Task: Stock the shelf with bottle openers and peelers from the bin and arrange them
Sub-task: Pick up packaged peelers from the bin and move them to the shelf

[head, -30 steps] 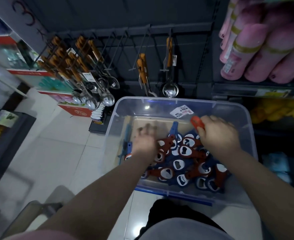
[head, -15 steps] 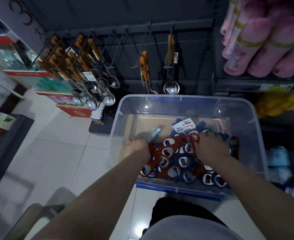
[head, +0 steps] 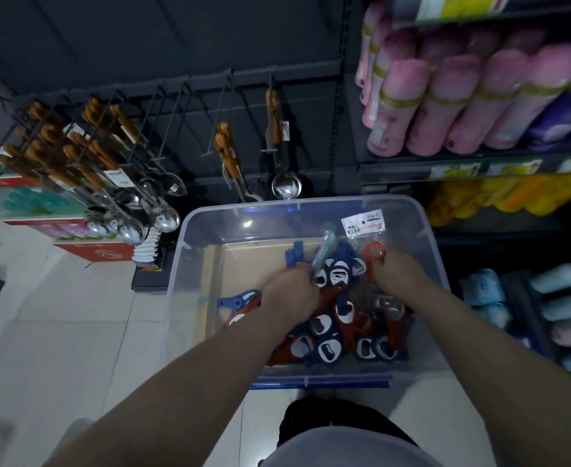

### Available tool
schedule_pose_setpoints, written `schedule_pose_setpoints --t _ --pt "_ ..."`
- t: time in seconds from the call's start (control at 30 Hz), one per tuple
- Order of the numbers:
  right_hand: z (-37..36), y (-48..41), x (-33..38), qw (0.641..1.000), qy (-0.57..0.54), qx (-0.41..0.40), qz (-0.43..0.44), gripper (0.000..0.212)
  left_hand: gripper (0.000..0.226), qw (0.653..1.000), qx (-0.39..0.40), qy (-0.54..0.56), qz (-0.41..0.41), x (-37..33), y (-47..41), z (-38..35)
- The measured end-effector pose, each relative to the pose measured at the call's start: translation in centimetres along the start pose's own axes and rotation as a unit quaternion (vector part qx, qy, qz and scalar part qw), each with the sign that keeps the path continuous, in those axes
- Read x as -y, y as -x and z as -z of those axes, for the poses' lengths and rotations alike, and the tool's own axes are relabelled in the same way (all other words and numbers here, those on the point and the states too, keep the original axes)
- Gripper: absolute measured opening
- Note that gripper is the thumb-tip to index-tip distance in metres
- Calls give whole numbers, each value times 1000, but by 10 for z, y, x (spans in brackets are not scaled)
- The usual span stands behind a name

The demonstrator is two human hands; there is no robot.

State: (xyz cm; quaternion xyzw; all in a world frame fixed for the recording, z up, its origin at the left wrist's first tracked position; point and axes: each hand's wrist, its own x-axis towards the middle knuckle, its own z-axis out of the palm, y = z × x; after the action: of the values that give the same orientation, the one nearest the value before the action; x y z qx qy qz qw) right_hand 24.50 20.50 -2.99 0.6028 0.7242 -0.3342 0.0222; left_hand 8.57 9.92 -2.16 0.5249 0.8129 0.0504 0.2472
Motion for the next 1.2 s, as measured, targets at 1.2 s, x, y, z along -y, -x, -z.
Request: schedule_pose_setpoints --t 1.2 --pt "-18 14 41 998 -17 44 50 30 25 990 20 109 90 62 0 32"
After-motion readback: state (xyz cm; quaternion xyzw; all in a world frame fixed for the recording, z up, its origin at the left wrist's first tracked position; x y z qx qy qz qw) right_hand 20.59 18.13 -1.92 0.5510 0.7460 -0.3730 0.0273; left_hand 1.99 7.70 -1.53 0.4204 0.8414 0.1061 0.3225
